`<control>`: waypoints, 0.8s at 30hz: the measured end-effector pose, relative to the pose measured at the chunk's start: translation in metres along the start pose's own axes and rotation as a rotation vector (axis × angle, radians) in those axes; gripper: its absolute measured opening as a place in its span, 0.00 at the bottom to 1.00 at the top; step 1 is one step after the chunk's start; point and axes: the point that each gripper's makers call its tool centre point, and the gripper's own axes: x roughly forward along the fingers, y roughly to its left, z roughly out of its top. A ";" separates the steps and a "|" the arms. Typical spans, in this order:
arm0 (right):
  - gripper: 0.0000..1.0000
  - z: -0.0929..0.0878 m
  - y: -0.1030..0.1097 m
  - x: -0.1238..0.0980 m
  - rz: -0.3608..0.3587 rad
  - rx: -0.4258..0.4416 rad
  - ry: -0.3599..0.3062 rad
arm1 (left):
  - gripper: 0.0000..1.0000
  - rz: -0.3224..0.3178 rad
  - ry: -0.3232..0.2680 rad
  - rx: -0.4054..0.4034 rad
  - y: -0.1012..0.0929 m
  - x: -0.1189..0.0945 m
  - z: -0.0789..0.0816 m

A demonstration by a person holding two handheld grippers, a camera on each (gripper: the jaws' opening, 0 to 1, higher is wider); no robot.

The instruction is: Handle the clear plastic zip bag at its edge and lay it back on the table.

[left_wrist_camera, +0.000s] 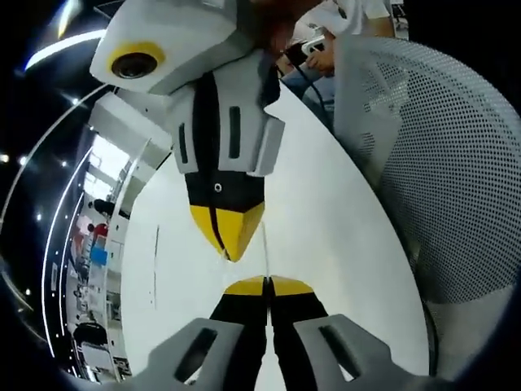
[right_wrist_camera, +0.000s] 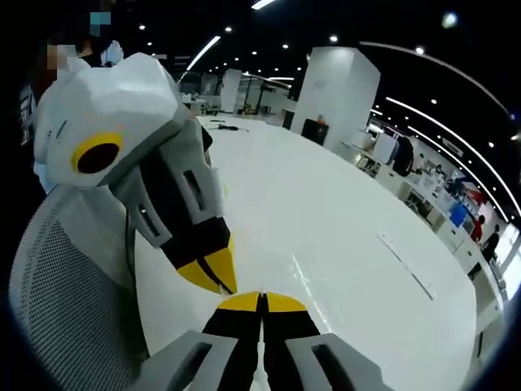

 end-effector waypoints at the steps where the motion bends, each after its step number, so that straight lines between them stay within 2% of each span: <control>1: 0.00 0.002 -0.002 -0.001 -0.008 -0.002 -0.004 | 0.00 -0.001 0.009 -0.001 -0.001 0.000 -0.002; 6: 0.00 0.017 -0.018 -0.010 -0.077 -0.020 -0.050 | 0.00 0.007 0.035 -0.001 -0.001 0.000 -0.008; 9: 0.00 0.028 -0.025 -0.018 -0.097 -0.002 -0.080 | 0.00 0.007 0.054 0.007 -0.003 0.000 -0.014; 15: 0.00 0.043 -0.033 -0.028 -0.118 -0.008 -0.113 | 0.00 0.034 0.054 -0.006 0.002 0.000 -0.016; 24: 0.00 0.049 -0.038 -0.031 -0.141 -0.002 -0.132 | 0.00 0.037 0.049 -0.001 0.004 -0.002 -0.016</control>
